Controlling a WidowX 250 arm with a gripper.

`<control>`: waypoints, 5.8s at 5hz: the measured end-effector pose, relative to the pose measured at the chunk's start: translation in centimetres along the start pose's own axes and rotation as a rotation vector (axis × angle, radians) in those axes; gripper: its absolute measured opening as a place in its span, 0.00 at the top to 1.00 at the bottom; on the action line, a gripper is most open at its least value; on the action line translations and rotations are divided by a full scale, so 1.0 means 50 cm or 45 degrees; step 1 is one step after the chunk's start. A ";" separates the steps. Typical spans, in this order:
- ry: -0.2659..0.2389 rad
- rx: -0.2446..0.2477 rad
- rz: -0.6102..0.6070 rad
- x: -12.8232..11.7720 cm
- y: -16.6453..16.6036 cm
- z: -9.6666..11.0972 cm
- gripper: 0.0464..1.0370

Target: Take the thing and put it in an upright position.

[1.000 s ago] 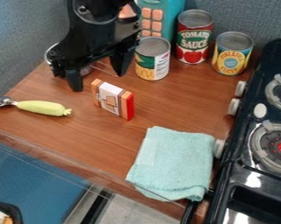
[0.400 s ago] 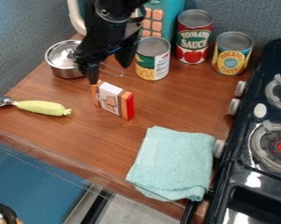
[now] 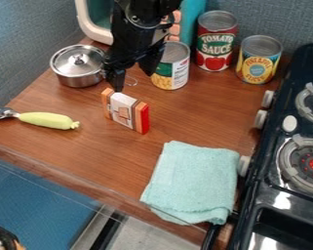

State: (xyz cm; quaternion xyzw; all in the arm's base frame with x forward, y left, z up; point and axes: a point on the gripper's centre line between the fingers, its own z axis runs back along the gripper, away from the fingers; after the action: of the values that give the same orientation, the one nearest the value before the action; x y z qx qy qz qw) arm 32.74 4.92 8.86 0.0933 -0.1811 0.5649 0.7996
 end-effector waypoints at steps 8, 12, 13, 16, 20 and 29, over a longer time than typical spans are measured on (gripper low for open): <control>-0.011 0.066 -0.054 -0.009 0.021 -0.049 0.04; -0.003 0.139 -0.053 -0.011 0.040 -0.089 0.11; -0.033 0.170 -0.067 -0.008 0.040 -0.091 0.39; -0.253 0.121 -0.263 -0.002 -0.012 -0.013 0.72; -0.595 0.179 -0.453 0.021 -0.039 0.054 0.72; -1.314 0.373 -0.175 -0.030 0.063 -0.001 0.72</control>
State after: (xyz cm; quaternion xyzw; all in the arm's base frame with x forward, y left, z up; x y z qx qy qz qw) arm 29.36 4.71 8.06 0.4808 -0.4633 0.4115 0.6204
